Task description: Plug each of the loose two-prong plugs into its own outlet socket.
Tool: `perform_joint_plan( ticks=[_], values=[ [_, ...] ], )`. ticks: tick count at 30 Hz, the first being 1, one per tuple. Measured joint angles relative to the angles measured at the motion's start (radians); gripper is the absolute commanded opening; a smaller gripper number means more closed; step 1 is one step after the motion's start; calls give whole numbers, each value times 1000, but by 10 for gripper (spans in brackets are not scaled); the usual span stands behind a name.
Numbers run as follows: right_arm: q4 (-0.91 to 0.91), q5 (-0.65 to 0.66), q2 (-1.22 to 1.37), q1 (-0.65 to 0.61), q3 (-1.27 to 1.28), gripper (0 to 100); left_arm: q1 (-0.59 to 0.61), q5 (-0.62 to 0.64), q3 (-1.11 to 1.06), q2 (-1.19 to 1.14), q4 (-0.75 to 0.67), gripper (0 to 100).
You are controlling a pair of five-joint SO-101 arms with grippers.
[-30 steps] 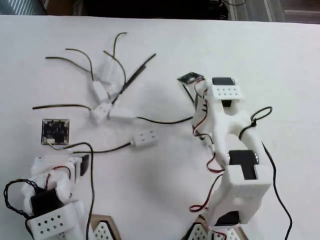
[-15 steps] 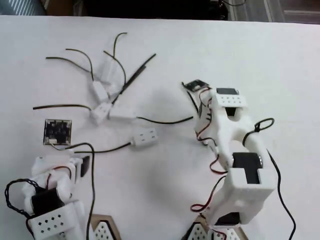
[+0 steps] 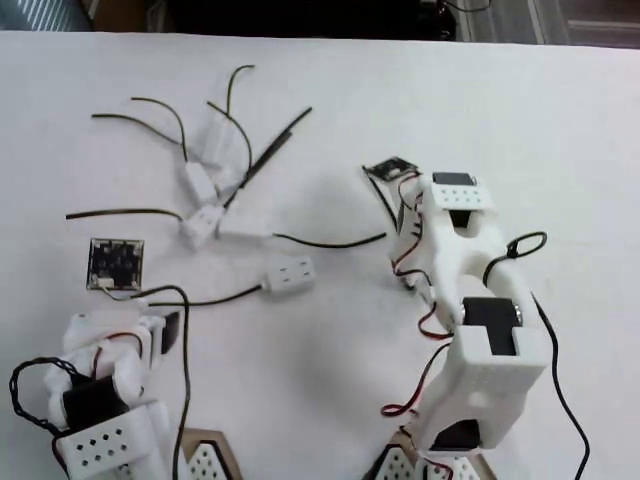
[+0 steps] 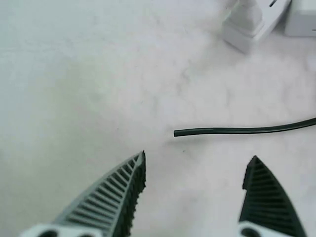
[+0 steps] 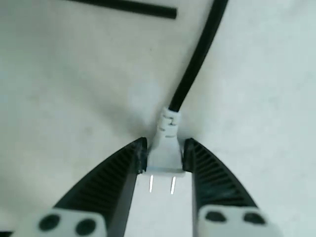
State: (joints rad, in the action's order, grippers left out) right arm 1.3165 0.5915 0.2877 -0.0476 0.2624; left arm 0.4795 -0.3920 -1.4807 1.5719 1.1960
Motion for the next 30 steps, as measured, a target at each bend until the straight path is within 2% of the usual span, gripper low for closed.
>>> perform_joint_plan(
  ticks=[4,12,21,30],
  values=[
    [68,0,-58,0,-9,145,0,0,0,0,0,313],
    [72,0,-103,40,-11,145,0,-2,0,0,0,313],
    [40,2,28,41,-32,143,0,-2,0,0,0,313],
    [31,-80,58,2,-38,15,0,-2,0,0,0,313]
  ],
)
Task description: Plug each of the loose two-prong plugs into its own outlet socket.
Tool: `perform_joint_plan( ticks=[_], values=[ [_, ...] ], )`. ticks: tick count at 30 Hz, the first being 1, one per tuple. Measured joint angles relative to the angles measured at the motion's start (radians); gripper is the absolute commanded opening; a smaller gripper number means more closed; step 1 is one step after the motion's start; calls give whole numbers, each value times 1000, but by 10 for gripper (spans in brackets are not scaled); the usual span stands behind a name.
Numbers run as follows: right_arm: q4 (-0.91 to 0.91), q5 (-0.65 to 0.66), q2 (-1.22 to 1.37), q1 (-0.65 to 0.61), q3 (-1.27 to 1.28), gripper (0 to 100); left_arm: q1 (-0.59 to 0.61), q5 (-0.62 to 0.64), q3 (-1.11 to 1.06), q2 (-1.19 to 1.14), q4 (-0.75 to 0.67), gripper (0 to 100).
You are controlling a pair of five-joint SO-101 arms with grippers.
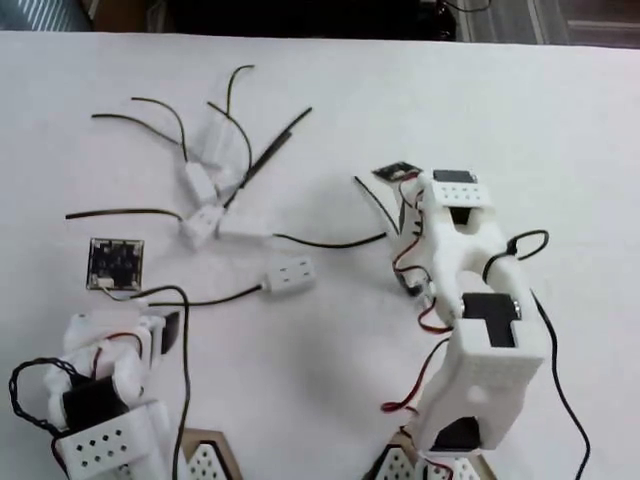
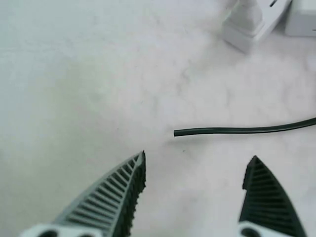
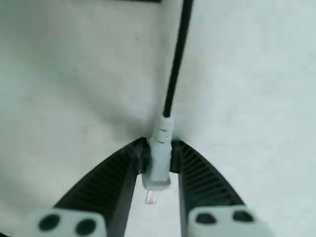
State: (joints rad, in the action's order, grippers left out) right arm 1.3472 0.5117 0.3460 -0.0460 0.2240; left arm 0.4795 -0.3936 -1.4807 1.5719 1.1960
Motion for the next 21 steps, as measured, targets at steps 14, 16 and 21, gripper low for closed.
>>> perform_joint_plan(
  ticks=[14,16,21],
  values=[
    [2,-6,0,-15,2,18,0,0,-2,0,0,313],
    [3,-6,0,-21,2,18,0,0,-2,0,0,313],
    [17,-6,-8,-26,2,17,0,0,-2,0,0,313]
  ],
)
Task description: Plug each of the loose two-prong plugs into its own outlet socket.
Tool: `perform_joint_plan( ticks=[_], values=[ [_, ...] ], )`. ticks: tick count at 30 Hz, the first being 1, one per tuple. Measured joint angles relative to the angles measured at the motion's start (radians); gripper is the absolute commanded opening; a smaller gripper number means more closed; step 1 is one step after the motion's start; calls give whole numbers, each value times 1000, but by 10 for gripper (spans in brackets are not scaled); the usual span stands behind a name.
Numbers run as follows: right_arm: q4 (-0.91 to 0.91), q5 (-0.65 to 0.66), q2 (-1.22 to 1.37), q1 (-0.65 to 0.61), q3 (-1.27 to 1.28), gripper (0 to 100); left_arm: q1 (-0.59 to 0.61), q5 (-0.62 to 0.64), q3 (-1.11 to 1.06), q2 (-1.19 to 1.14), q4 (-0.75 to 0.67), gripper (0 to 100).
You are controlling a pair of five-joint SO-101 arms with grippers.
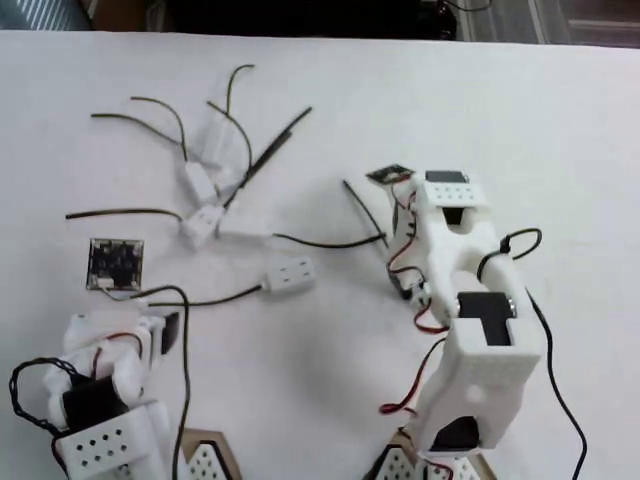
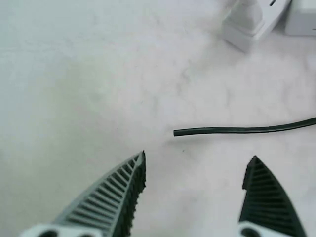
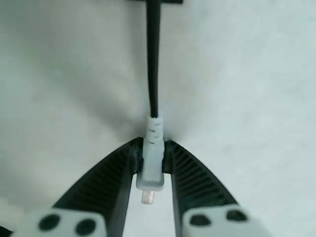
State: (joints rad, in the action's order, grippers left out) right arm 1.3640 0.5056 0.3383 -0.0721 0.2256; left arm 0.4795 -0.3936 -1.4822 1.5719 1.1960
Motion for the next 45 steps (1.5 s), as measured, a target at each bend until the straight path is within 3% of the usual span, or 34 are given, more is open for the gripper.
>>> perform_joint_plan(
  ticks=[7,14,26,37,41,45],
  values=[
    [160,-5,-272,-75,3,17,-6,0,0,0,-3,313],
    [186,-94,-635,-172,110,17,-146,48,20,0,-57,313],
    [-203,-308,-1162,-434,575,17,-430,272,92,0,-272,312],
    [-425,-397,-1439,-717,816,17,-516,282,55,0,-423,312],
    [-445,-397,-1450,-753,829,17,-583,235,55,0,-417,312],
    [-446,-397,-1453,-750,829,17,-626,212,120,0,-324,312]
  ],
)
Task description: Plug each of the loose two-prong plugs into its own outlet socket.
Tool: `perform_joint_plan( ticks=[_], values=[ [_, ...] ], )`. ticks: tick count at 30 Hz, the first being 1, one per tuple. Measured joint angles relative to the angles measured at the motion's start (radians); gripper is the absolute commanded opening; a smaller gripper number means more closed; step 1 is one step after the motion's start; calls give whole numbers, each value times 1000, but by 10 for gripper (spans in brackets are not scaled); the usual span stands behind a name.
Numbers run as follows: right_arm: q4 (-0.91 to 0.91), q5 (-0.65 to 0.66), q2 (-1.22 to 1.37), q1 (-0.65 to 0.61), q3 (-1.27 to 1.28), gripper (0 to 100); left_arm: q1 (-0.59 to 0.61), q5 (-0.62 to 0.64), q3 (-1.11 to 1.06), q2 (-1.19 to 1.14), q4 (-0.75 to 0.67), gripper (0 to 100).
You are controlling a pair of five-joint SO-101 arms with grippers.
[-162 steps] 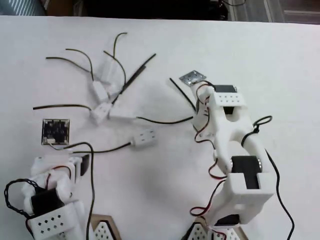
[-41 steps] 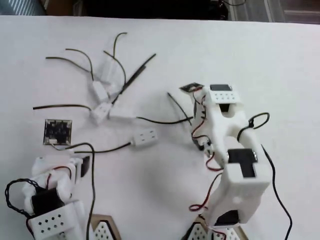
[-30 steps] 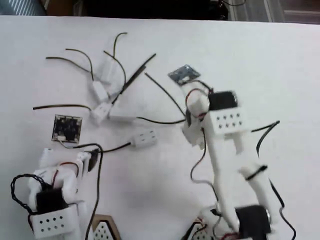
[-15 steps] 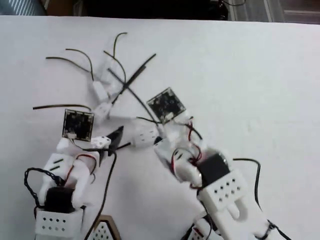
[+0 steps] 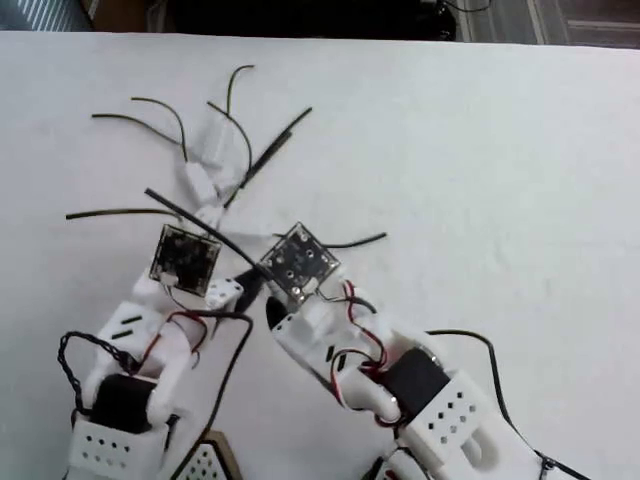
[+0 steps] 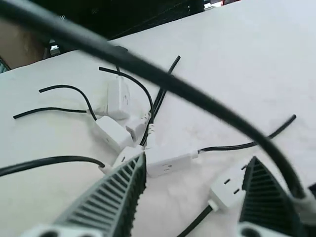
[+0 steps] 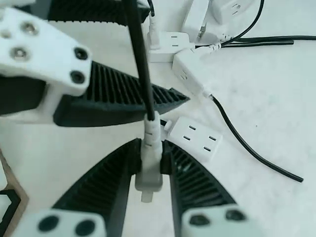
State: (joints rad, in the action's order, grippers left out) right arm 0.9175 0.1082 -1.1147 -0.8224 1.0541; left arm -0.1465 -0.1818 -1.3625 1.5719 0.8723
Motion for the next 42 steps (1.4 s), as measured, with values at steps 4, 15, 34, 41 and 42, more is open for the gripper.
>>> perform_joint_plan(
  ticks=[4,15,34,41,42],
  values=[
    [0,0,0,2,0,17,-75,-2,75,0,104,312],
    [-3,0,0,11,44,17,-91,-20,83,2,138,312],
    [-364,-219,614,218,-48,16,258,-44,-80,0,146,313],
    [-338,-265,796,245,-199,16,261,-44,-84,0,146,313],
    [-338,-265,796,247,-206,16,261,-44,-84,0,146,313]
  ],
)
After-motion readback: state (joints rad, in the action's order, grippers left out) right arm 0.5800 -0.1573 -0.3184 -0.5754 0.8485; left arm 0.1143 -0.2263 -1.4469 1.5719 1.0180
